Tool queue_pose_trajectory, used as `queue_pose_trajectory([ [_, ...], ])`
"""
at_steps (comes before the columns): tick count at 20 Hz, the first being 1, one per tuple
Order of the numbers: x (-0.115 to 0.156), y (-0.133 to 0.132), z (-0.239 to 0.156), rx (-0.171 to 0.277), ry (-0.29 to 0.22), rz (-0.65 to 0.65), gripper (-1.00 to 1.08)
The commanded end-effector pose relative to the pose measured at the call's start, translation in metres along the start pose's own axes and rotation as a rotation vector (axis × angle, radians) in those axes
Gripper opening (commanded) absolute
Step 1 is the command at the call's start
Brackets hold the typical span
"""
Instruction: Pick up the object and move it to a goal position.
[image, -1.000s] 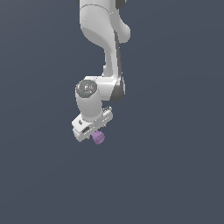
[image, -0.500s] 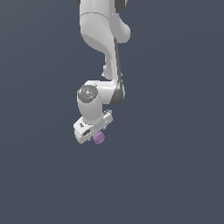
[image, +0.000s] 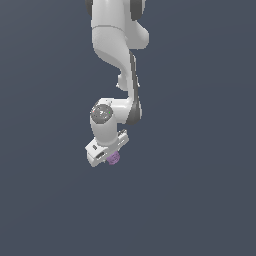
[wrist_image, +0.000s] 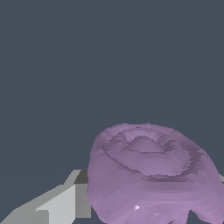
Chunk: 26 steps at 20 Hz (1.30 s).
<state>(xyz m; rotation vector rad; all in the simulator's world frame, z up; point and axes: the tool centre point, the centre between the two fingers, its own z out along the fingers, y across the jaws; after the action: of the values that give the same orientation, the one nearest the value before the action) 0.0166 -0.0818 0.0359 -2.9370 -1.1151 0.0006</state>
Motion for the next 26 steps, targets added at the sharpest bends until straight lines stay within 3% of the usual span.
queue_pose_trajectory([
  [1,0.000,0.000,0.001,0.000,0.000,0.000,-1.00],
  [15,-0.005,0.001,-0.008,-0.001,0.001,-0.001,-1.00],
  [26,-0.044,0.004,-0.066,-0.001,0.000,-0.001,-1.00],
])
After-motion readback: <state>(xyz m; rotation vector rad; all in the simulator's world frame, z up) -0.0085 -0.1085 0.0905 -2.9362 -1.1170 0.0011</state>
